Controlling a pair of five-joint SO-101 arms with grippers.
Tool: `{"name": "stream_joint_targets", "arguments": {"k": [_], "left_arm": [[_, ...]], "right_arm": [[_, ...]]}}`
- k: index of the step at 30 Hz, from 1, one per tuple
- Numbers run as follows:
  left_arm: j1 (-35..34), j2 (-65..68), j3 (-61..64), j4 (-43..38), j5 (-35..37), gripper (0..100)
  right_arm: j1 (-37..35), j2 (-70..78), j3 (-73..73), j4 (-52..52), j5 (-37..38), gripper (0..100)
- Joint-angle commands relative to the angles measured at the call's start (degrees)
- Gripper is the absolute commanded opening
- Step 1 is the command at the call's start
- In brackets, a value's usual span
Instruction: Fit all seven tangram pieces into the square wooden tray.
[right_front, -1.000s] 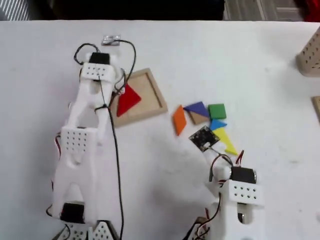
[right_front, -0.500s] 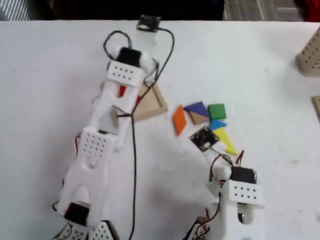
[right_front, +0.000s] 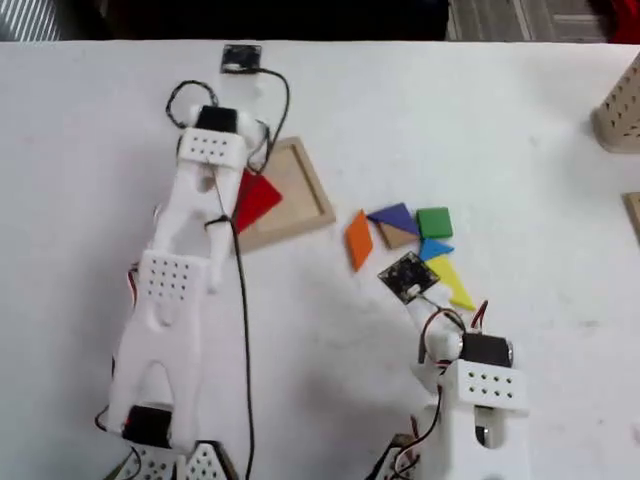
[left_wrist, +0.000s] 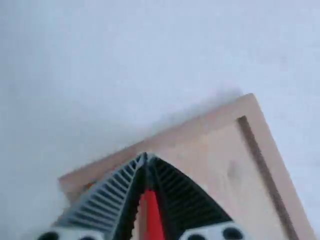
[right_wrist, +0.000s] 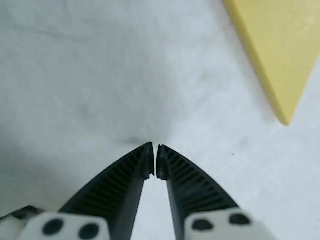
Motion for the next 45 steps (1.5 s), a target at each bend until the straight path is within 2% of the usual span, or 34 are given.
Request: {"name": "stream_joint_targets", "arguments": {"k": [1,6,10,15,18,21,24,28,45], "left_arm": [[-1.3,0.7,-0.1,0.5,0.4,2],[-1.6,1.6,-3.3,3.5,0.4,2],[-0.7,1.5,-10.9,6.2,0.8,2],[4.4,2.1,-23.5,11.1,0.8,2],[7.7,2.2,-24.1,11.3,0.6,2],[9.5,3.8,-19.2,10.5,0.3,2],[8.7,6.9,-15.9,8.0,0.1,2],[6.6,8.6,-15.6,8.1,-4.1,2],[-4.5,9.0,-15.6,12.8,-4.1,2]], "right_arm": [[0.4,-0.7,-0.3,0.7,0.5,1.9],[0.4,-0.7,-0.3,0.7,0.5,1.9],[0.4,-0.7,-0.3,0.7,0.5,1.9],[0.4,-0.7,-0.3,0.7,0.5,1.9],[0.4,-0.7,-0.3,0.7,0.5,1.9],[0.4,-0.7,-0.3,0.7,0.5,1.9],[0.4,-0.7,-0.3,0.7,0.5,1.9],[0.4,-0.7,-0.3,0.7,0.5,1.9],[0.4,-0.7,-0.3,0.7,0.5,1.9]]}}
